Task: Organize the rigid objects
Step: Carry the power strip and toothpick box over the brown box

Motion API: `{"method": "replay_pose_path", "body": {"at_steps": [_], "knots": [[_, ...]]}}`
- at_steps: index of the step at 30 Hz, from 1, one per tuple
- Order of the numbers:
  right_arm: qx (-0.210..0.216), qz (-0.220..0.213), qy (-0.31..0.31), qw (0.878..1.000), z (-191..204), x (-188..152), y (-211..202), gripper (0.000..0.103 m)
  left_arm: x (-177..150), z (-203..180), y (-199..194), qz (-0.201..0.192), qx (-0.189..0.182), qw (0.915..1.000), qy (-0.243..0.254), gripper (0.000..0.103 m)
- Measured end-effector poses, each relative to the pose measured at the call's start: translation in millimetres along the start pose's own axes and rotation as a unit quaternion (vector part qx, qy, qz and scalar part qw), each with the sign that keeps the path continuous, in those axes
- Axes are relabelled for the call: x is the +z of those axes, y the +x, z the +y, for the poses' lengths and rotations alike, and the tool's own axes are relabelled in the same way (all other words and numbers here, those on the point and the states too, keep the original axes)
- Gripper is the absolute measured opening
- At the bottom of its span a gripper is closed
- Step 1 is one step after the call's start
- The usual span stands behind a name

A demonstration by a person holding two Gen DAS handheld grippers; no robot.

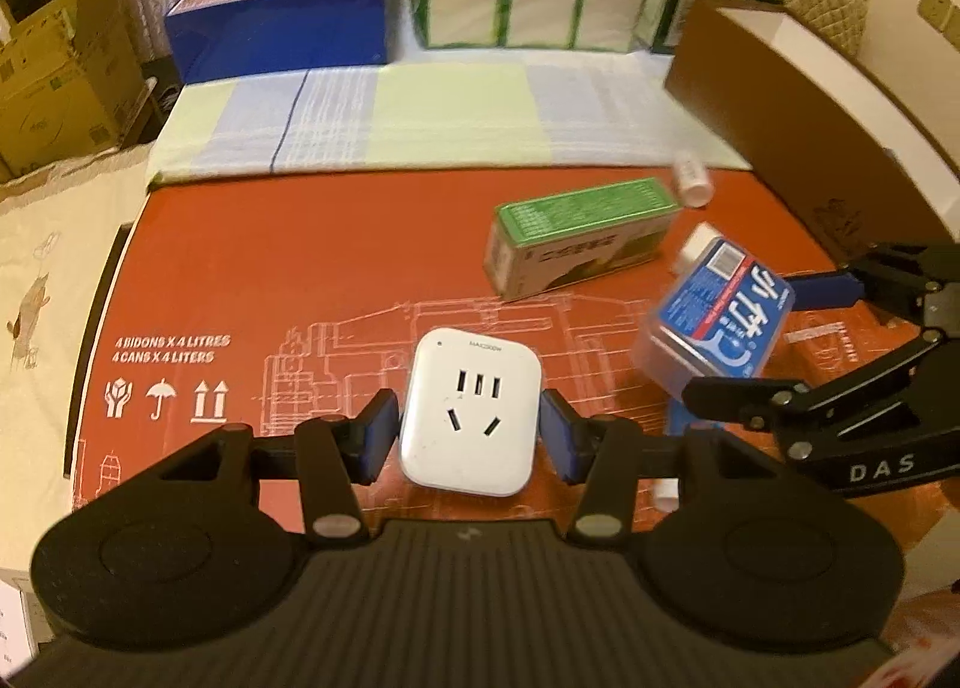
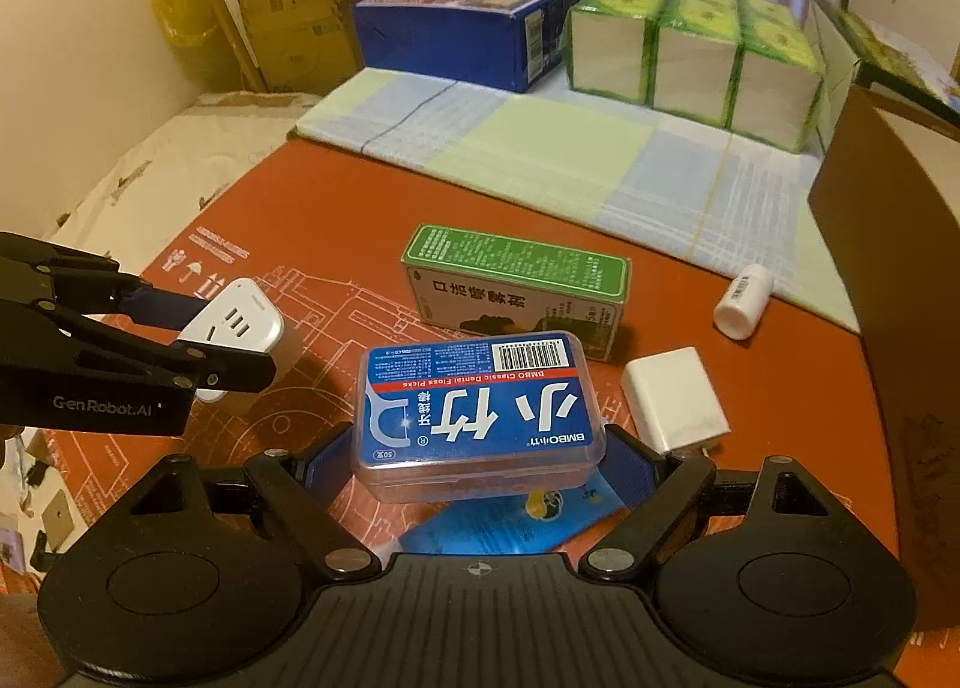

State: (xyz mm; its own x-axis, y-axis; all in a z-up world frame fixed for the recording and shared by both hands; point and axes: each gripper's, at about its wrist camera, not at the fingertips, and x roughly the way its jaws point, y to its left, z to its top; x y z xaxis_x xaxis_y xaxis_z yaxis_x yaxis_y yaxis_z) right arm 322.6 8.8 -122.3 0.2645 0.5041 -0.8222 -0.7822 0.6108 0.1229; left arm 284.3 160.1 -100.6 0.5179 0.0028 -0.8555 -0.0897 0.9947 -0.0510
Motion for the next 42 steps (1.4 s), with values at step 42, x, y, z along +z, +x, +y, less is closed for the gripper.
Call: {"method": "replay_pose_path", "body": {"at_steps": [42], "knots": [[-0.115, -0.100, 0.119, 0.981, -188.8, -53.6, -173.4, 0.083, 101.1, -246.2, -13.0, -0.067, -0.128, 0.9775, 0.154, 0.046]]}}
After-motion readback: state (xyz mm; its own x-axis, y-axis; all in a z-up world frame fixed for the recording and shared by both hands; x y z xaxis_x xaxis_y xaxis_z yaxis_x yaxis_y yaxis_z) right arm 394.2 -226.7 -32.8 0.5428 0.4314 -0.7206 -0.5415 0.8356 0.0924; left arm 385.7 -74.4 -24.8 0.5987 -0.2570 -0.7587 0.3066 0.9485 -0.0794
